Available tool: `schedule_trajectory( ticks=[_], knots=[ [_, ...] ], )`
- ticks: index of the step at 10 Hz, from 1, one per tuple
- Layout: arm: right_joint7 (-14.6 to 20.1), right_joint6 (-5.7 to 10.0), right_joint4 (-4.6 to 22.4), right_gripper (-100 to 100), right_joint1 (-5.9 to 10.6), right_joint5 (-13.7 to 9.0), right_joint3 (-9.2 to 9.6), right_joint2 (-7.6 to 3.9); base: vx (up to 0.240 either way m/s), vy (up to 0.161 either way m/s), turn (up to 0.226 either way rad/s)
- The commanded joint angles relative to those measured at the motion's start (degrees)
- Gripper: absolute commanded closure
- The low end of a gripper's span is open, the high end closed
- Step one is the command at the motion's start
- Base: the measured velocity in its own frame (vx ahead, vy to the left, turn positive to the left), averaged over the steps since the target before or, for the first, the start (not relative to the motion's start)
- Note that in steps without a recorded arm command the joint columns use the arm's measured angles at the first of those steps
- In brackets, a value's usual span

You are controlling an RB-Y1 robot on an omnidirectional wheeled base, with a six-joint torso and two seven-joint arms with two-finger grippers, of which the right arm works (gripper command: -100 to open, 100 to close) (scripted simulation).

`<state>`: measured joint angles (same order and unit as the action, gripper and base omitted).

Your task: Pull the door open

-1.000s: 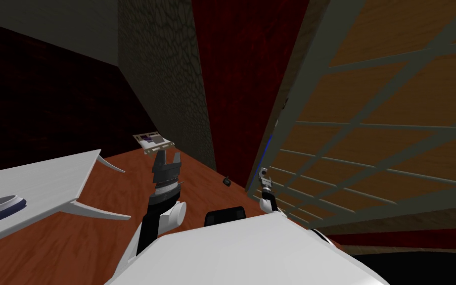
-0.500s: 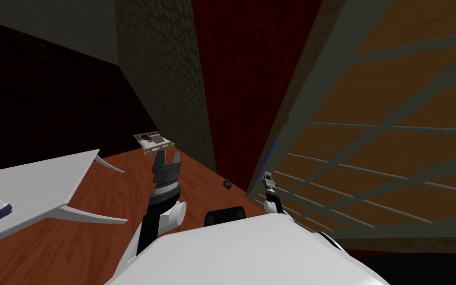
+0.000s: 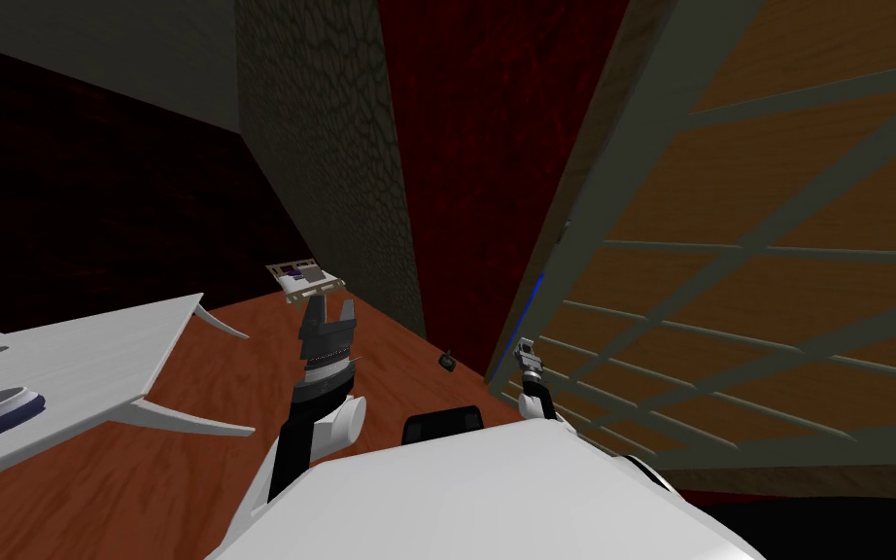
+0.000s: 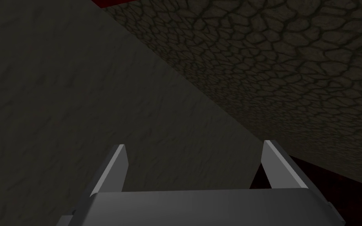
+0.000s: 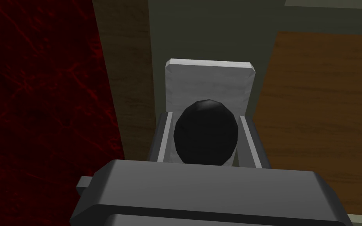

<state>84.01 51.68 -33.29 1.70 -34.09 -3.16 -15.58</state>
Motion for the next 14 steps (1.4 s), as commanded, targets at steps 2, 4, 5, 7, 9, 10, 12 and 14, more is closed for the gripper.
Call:
schedule_trajectory(
  ticks=[2, 4, 5, 7, 9, 10, 12, 14],
  knots=[
    [0.99, -0.18, -0.54, 100, -0.12, 0.86, 1.41, -0.26, -0.157, 0.018, 0.055],
    [1.84, -0.33, -1.0, 100, -0.22, 1.6, 2.63, -0.48, -0.214, -0.007, 0.059],
    [2.29, -0.41, -1.25, 100, -0.27, 1.99, 3.29, -0.6, -0.205, -0.003, 0.064],
    [3.18, -0.56, -1.73, 100, -0.37, 2.76, 4.55, -0.84, -0.213, 0.008, 0.049],
    [4.05, -0.72, -2.2, 100, -0.48, 3.52, 5.8, -1.07, -0.221, 0.001, 0.059],
    [3.49, -1.11, -2.99, 100, -1.01, 3.23, 5.3, -1.07, -0.099, 0.007, 0.019],
    [5.11, -0.94, -3.76, 100, -1.77, 4.43, 7.46, -1.74, -0.215, -0.022, 0.071],
    [6.24, -0.66, -4.26, 100, -2.19, 5.24, 8.89, -2.29, -0.22, -0.023, 0.07]
  ],
)
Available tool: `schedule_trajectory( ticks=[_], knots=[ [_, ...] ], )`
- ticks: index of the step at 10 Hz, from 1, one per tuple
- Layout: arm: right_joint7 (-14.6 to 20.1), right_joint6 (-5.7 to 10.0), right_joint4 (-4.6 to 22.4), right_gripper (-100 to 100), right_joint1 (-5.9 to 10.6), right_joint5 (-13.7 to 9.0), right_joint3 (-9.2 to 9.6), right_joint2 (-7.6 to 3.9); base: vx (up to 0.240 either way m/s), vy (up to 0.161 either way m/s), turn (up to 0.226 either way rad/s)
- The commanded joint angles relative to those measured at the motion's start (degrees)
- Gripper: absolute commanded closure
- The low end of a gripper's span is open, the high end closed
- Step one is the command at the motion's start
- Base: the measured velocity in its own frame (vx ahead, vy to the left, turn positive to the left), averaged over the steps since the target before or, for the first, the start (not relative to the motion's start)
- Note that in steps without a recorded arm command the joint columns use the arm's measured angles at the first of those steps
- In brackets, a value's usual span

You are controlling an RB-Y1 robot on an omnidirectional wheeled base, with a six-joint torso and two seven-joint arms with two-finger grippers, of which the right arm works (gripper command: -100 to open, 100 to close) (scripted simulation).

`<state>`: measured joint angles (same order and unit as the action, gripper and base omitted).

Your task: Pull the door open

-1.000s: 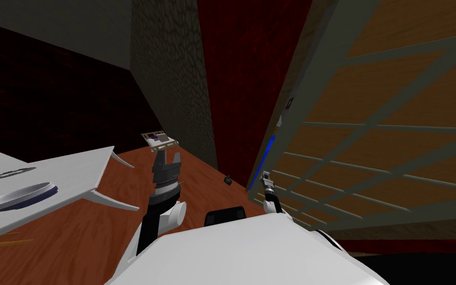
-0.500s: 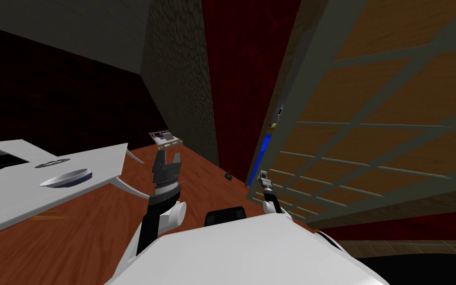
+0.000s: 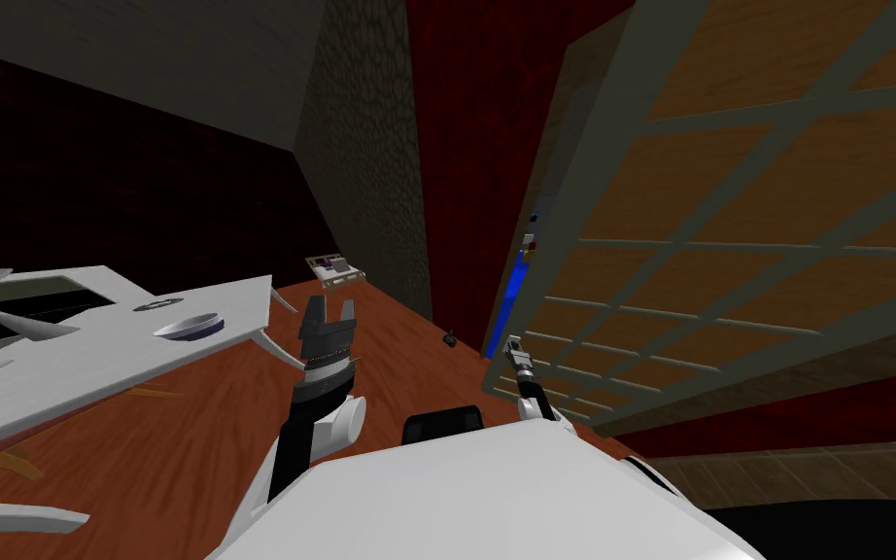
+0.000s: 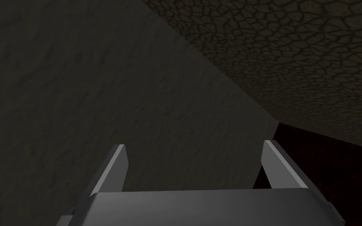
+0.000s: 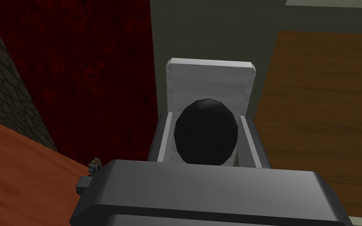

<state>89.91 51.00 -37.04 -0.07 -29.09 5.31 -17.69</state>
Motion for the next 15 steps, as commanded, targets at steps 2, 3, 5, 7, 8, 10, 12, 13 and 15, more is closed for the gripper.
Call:
schedule_trajectory(
  ticks=[2, 3, 5, 7, 8, 10, 12, 13, 15],
  knots=[
    [1.71, 0.36, -1.13, 100, -0.92, 1.21, 2.15, -0.86, -0.24, -0.007, 0.058],
    [2.36, 0.52, -1.42, 100, -1.16, 1.68, 2.97, -1.18, -0.263, -0.005, 0.064],
    [2.26, 0.08, -1.92, 100, -1.33, 1.71, 3.04, -1.32, -0.186, -0.017, 0.037],
    [4.3, 1.2, -2.08, 100, -2.29, 2.88, 5.01, -2.42, -0.19, -0.013, 0.086],
    [5.03, 1.66, -2.22, 100, -2.62, 3.28, 5.68, -2.91, -0.232, -0.017, 0.086],
    [6.92, 2.84, -2.59, 100, -3.48, 4.34, 7.42, -4.16, -0.253, -0.033, 0.08],
    [8.42, 3.78, -2.88, 100, -4.16, 5.18, 8.8, -5.15, -0.243, -0.043, 0.08],
    [7.74, 3.08, -3.08, 100, -4.07, 4.88, 8.31, -4.87, -0.109, -0.011, 0.02],
    [9.42, 4.8, -2.98, 100, -5.2, 5.74, 9.81, -5.99, -0.182, -0.042, 0.103]
  ],
)
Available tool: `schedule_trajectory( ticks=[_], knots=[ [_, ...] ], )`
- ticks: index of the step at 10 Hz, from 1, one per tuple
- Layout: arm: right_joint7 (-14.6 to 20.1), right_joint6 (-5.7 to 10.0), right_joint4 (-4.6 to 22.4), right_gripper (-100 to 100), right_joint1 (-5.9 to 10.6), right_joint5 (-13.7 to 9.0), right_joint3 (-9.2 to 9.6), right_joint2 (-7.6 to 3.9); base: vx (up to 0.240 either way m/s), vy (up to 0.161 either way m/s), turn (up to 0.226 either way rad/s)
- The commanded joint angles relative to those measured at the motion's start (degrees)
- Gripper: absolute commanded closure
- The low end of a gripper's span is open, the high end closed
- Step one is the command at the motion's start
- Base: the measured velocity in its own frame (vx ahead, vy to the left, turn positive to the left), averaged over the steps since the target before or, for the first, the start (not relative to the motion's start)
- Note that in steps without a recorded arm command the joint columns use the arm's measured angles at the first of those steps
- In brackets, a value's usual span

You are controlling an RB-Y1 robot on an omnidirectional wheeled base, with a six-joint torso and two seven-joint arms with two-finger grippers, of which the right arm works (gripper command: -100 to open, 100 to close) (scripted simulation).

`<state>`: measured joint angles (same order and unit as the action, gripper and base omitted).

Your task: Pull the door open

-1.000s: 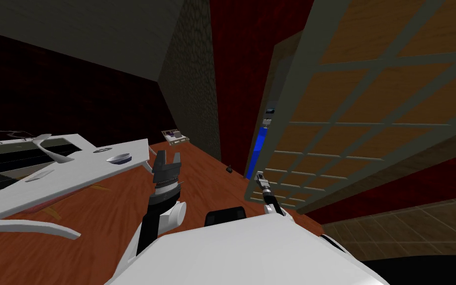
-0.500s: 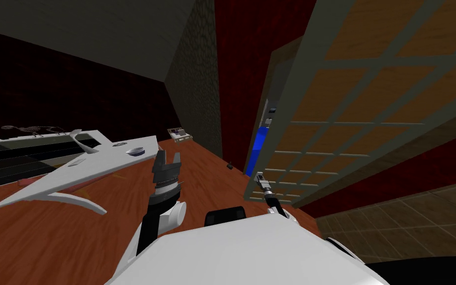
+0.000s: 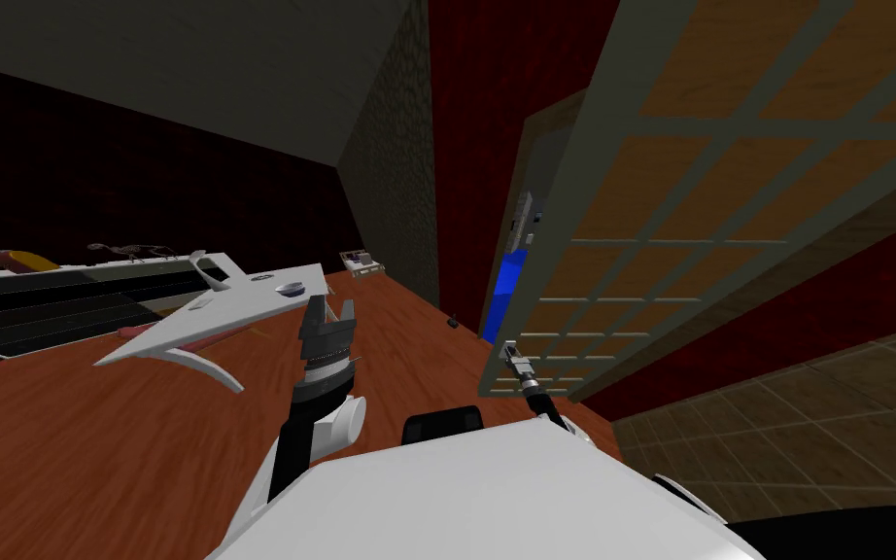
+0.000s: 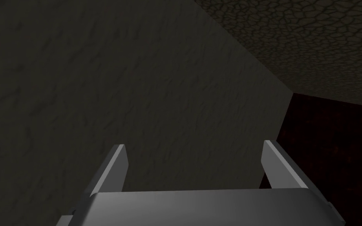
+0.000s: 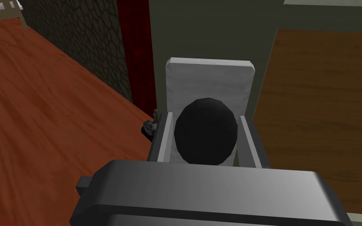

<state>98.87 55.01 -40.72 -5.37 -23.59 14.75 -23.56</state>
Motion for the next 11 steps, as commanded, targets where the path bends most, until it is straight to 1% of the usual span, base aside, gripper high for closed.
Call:
schedule_trajectory(
  ticks=[1, 5, 6, 7, 8, 9, 11],
  knots=[
    [1.5, 1.98, 0.7, 100, -0.56, 0.75, 1.26, -0.93, -0.22, -0.055, 0.124],
    [4.44, 5.34, 0.72, 100, -2.42, 2.19, 3.75, -3.22, -0.217, -0.049, 0.104],
    [4.91, 5.88, 0.73, 100, -2.72, 2.43, 4.15, -3.58, -0.23, -0.052, 0.084],
    [4.53, 5.56, 1.19, 100, -2.28, 2.29, 3.89, -3.25, -0.103, -0.019, 0.017],
    [5.18, 7.6, 1.89, 100, -3.46, 2.71, 4.68, -3.7, -0.055, -0.022, 0.049],
    [5.48, 8.85, 2.25, 100, -4.11, 2.91, 5.07, -3.98, -0.061, -0.033, 0.046],
    [6.21, 11.93, 3.1, 100, -5.68, 3.4, 6.01, -4.69, -0.056, -0.027, 0.051]
  ],
)
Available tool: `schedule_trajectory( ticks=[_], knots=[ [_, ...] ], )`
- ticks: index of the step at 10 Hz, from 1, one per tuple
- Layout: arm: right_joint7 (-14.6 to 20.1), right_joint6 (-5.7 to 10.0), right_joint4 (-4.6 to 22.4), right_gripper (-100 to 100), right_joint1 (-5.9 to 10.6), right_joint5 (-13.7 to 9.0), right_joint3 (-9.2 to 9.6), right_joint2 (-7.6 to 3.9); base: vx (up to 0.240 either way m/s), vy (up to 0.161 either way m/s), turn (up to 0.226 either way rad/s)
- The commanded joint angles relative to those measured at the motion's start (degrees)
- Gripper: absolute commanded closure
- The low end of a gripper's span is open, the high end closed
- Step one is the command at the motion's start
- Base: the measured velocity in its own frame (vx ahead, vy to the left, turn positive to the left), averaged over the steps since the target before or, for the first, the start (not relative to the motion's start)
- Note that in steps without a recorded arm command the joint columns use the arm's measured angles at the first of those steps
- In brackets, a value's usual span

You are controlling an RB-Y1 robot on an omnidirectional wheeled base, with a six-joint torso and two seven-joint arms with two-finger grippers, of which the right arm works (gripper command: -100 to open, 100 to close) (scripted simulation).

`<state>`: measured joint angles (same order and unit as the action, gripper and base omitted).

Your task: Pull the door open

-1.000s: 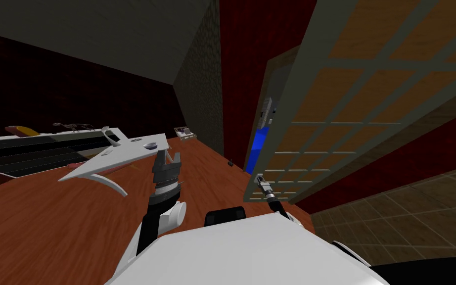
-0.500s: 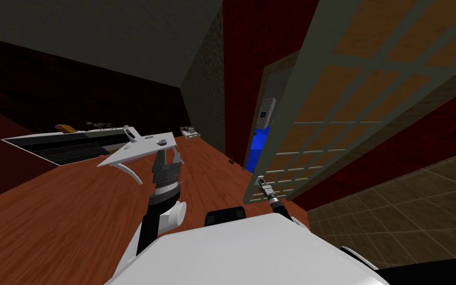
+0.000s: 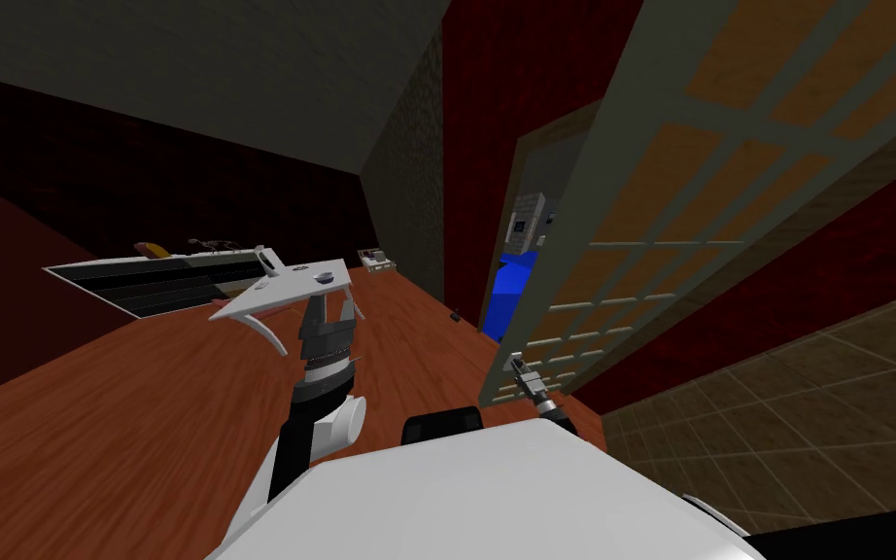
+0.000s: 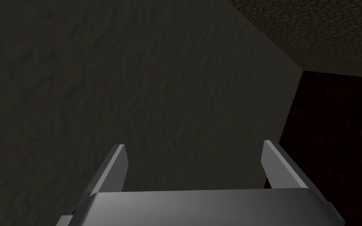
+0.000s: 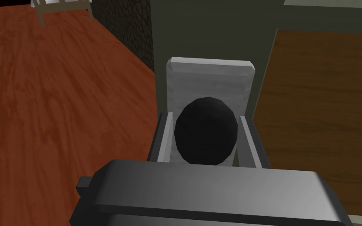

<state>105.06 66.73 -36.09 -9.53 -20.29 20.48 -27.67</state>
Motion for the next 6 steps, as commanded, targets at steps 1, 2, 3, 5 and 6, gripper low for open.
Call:
schedule_trajectory(
  ticks=[1, 2, 3, 5, 6],
  knots=[
    [0.43, 1.93, -1.04, 100, -2.39, 0.37, 0.81, -0.97, -0.061, -0.032, 0.046],
    [0.43, 1.93, -1.04, 100, -2.39, 0.37, 0.81, -0.97, -0.048, -0.02, 0.02],
    [0.85, 3.71, -0.56, 100, -3.29, 0.64, 1.34, -1.38, -0.048, -0.027, 0.044],
    [1.69, 7.12, 0.4, 100, -5.07, 1.19, 2.4, -2.18, -0.069, -0.037, 0.054],
    [1.69, 7.21, 0.4, 100, -5.07, 1.19, 2.4, -2.18, -0.053, -0.031, 0.009]
  ],
)
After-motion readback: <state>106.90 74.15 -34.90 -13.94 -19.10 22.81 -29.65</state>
